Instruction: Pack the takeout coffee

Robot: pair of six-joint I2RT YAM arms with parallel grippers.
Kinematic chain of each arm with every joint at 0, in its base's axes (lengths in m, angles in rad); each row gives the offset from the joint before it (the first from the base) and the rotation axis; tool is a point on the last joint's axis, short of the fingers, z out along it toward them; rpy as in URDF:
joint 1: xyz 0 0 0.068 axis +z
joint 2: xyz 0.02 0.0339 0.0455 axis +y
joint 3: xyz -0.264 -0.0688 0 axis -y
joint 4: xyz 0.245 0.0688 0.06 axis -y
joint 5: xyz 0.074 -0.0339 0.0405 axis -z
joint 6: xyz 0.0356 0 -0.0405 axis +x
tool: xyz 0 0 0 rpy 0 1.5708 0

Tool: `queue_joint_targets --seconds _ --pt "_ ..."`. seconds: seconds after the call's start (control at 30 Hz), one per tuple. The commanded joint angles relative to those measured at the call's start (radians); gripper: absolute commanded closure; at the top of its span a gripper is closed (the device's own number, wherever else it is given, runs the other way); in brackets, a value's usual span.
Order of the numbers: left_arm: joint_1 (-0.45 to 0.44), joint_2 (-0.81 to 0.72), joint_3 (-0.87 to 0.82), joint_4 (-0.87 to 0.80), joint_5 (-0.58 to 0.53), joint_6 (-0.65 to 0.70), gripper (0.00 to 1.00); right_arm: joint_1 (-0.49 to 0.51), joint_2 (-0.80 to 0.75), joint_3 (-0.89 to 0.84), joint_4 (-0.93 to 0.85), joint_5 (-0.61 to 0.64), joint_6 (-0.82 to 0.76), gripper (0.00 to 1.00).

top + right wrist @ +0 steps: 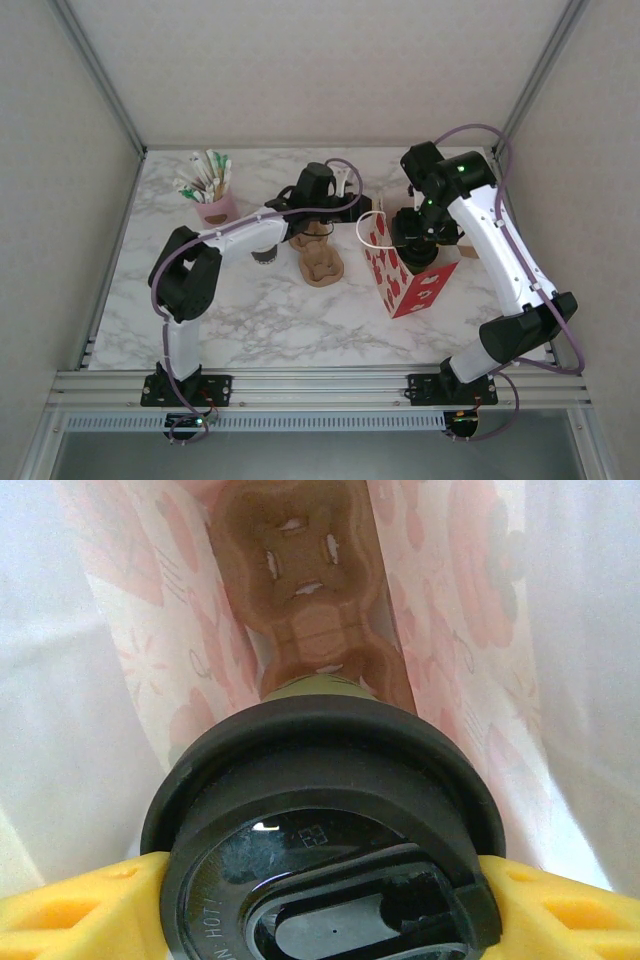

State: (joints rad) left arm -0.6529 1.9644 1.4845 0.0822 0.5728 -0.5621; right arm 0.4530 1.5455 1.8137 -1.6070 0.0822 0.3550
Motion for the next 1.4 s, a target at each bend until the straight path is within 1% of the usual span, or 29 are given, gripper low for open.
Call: queue_joint_targets --seconds 0.0,0.07,0.2,0.4,0.47,0.53,0.6,0.63,0.73,0.8,0.97,1.03,1.07,1.17,1.2,1.3,1.33,1.37 --pt "0.007 -0.053 0.018 -0.058 -0.058 0.01 0.6 -0.005 -0.019 -0.008 -0.157 0.024 0.011 0.28" --pt "0.015 -0.102 -0.009 -0.086 -0.085 0.022 0.53 -0.011 -0.018 -0.003 -0.169 0.047 0.018 0.28" --pt "0.034 -0.221 -0.076 -0.119 -0.135 0.033 0.39 -0.017 -0.02 0.006 -0.171 0.054 0.016 0.28" --pt "0.05 -0.443 -0.181 -0.177 -0.168 0.048 0.25 -0.019 -0.019 0.003 -0.161 0.049 0.009 0.28" --pt "0.05 -0.514 -0.194 -0.19 -0.136 0.03 0.19 -0.019 -0.02 -0.002 -0.157 0.048 0.007 0.28" --pt "0.045 -0.564 -0.199 -0.177 -0.047 -0.014 0.11 -0.02 -0.022 -0.005 -0.154 0.045 0.007 0.28" --pt "0.032 -0.59 -0.202 -0.146 0.033 -0.067 0.06 -0.019 -0.024 -0.008 -0.149 0.044 0.005 0.28" --pt "0.019 -0.592 -0.199 -0.134 0.069 -0.086 0.05 -0.019 -0.021 -0.007 -0.148 0.041 0.005 0.28" --pt "-0.03 -0.577 -0.178 -0.132 0.108 -0.102 0.05 -0.019 -0.022 -0.007 -0.143 0.038 0.004 0.28" --pt "-0.059 -0.556 -0.166 -0.143 0.117 -0.101 0.09 -0.02 -0.021 -0.004 -0.142 0.037 0.006 0.28" --pt "-0.123 -0.486 -0.147 -0.16 0.143 -0.089 0.26 -0.02 -0.019 0.0 -0.145 0.035 0.007 0.28" --pt "-0.138 -0.463 -0.14 -0.157 0.147 -0.088 0.37 -0.02 -0.02 -0.003 -0.146 0.036 0.007 0.28" --pt "-0.141 -0.454 -0.134 -0.153 0.148 -0.088 0.44 -0.02 -0.021 -0.003 -0.147 0.036 0.006 0.28" --pt "-0.137 -0.433 -0.111 -0.176 0.112 -0.076 0.79 -0.02 -0.022 -0.003 -0.149 0.033 0.008 0.28" --pt "-0.133 -0.429 -0.105 -0.183 0.098 -0.07 0.85 -0.019 -0.024 -0.002 -0.152 0.032 0.009 0.28" --pt "-0.109 -0.425 -0.088 -0.194 0.071 -0.062 0.98 -0.019 -0.025 -0.001 -0.156 0.031 0.009 0.28" --pt "-0.1 -0.424 -0.085 -0.196 0.065 -0.058 1.0 -0.019 -0.025 0.001 -0.158 0.031 0.008 0.28" --pt "-0.092 -0.424 -0.081 -0.198 0.058 -0.055 1.0 -0.02 -0.027 0.002 -0.161 0.03 0.007 0.28"
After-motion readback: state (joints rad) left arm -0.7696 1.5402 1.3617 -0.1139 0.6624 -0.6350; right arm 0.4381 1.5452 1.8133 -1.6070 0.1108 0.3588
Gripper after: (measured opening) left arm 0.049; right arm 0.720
